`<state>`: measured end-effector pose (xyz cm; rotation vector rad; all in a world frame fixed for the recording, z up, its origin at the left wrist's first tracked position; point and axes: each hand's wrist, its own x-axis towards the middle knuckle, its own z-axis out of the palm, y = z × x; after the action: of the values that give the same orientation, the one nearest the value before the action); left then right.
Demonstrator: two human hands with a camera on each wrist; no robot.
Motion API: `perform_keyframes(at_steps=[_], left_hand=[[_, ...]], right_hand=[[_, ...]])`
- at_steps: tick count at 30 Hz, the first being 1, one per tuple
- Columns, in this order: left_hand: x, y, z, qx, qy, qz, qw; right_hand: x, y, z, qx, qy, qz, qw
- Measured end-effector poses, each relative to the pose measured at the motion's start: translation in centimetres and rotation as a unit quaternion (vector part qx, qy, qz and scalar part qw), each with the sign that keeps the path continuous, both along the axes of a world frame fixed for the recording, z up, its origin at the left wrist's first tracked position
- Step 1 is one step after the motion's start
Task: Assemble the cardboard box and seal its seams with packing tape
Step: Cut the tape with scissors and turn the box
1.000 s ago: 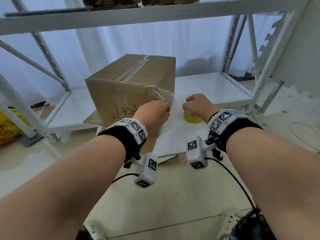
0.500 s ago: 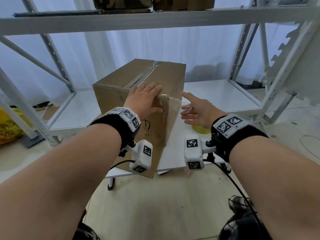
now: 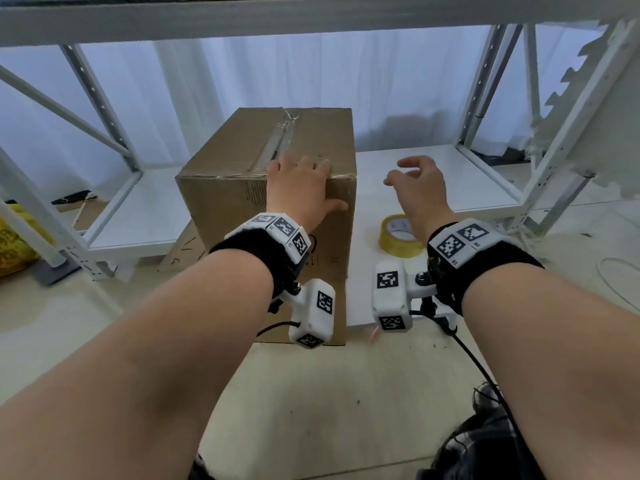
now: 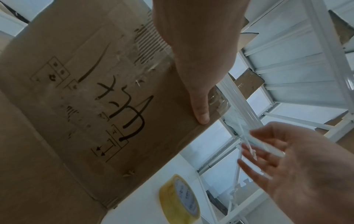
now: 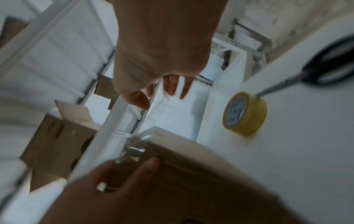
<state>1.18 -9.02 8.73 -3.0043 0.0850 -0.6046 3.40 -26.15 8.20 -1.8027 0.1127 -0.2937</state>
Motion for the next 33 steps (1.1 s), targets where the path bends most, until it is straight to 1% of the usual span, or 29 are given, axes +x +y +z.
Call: perform_keyframes(at_steps=[1,3,5,6,9,11,12,15,19,22,25,27,28,30,33], left_hand=[[0.0,0.0,0.1,0.004,0.003,0.002,1.000],[0.0,0.1,0.4,0.012,0.008,0.001,1.000],[-0.2,0.1,0.6,0.012,0.007,0.004,1.000],[-0.4,0.1,0.6,0.007,0.008,0.010,1.000],[-0.9,0.0,0.6,0.001,0.014,0.032,0.999],[-1.0,-0.2,0.8,0.009,0.015,0.045,0.999],[-1.0,-0.3,0.9,0.011,0.016,0.048,0.999],[-0.4,-0.3,1.2,0.009,0.018,0.042,0.999],[-0.3,1.1,1.1,-0.026,0.039,0.005,0.999],[-0.3,2.3,0.7,-0.039,0.048,-0.036,0.997],[-0.2,2.6,0.8,-0.058,0.063,-0.065,0.994],[-0.3,2.4,0.7,-0.033,0.061,-0.072,0.995],[-0.3,2.4,0.7,-0.019,0.060,-0.078,0.995],[-0.4,2.2,0.6,-0.001,0.064,-0.081,0.995],[-0.3,2.1,0.7,-0.008,0.071,-0.077,0.994]], right_hand=[[-0.2,-0.3,-0.2,-0.063,-0.050,0.010,0.997],[-0.5,-0.9,-0.6,-0.186,-0.110,0.066,0.974],[-0.7,-1.2,-0.8,-0.295,-0.128,0.119,0.939],[-0.9,-1.3,-0.9,-0.336,-0.136,0.131,0.922],[-1.1,-1.6,-1.1,-0.425,-0.160,0.136,0.880],[-1.1,-1.7,-1.1,-0.464,-0.177,0.121,0.859],[-1.1,-1.8,-1.1,-0.475,-0.185,0.109,0.854],[-0.9,-1.8,-1.0,-0.487,-0.198,0.084,0.847],[-0.6,-1.3,-1.9,-0.521,-0.206,0.089,0.823],[-0.3,-1.0,-2.3,-0.551,-0.225,0.059,0.802],[-0.3,-0.4,-2.4,-0.594,-0.239,0.031,0.768],[-0.7,-0.1,-2.3,-0.627,-0.237,0.010,0.742],[-0.9,-0.1,-2.3,-0.636,-0.215,0.012,0.741],[-1.0,-0.1,-2.5,-0.635,-0.156,0.034,0.756],[-0.8,0.1,-2.7,-0.596,-0.101,0.045,0.795]])
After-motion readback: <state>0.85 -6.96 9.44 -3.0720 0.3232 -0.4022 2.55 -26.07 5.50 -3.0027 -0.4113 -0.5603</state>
